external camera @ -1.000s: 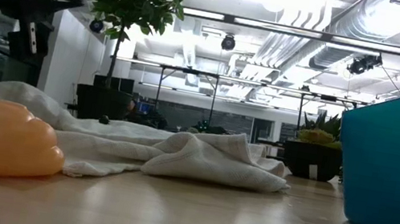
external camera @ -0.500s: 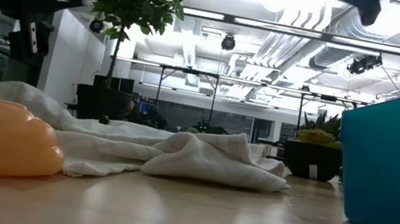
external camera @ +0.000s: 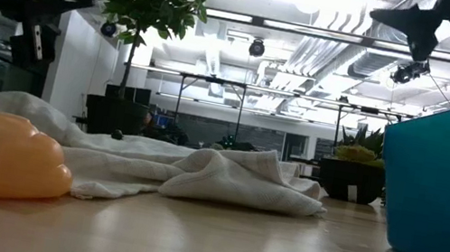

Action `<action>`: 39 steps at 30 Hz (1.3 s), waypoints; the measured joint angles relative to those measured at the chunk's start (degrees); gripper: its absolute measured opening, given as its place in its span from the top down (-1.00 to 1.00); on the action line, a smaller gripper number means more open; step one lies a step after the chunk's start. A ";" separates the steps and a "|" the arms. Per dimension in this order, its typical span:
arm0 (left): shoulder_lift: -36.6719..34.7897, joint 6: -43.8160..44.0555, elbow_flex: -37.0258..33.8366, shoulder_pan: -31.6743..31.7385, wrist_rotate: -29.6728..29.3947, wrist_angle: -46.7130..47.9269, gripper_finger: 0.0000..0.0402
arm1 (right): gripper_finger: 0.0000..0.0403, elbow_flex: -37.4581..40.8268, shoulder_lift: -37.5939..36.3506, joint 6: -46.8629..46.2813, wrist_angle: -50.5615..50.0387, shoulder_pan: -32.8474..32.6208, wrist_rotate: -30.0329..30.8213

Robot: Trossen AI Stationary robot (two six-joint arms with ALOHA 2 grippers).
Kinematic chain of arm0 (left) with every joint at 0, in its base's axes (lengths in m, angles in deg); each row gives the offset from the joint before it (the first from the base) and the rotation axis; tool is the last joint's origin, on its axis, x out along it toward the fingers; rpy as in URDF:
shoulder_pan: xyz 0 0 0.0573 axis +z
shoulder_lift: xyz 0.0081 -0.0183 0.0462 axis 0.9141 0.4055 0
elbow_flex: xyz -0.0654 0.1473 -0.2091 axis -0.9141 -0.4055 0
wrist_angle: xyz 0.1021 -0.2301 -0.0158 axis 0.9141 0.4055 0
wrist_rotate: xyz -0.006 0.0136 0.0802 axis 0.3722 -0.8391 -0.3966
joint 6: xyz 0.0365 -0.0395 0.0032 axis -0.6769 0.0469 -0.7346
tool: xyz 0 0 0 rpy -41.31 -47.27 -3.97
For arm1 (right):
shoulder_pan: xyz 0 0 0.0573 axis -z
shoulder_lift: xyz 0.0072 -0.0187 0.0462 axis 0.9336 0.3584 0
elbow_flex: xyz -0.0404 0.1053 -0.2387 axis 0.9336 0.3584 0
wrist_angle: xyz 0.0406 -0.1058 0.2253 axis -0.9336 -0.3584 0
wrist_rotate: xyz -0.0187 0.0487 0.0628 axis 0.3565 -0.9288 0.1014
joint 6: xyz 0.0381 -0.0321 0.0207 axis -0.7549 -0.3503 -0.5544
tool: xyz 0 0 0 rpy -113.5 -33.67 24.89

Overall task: Pick and placing Produce into tupperware
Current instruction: Put the right blueberry into the bin

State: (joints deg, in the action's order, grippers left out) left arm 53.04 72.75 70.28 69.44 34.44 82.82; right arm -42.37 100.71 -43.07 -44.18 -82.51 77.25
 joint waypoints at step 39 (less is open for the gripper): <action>0.01 -7.34 -0.01 0.00 0.00 0.02 1.00 | -0.07 10.25 7.87 -9.51 3.50 -22.54 20.85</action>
State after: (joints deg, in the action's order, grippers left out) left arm 53.05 65.41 70.27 69.44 34.44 82.85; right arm -32.11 108.58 -52.58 -40.68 -105.05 98.09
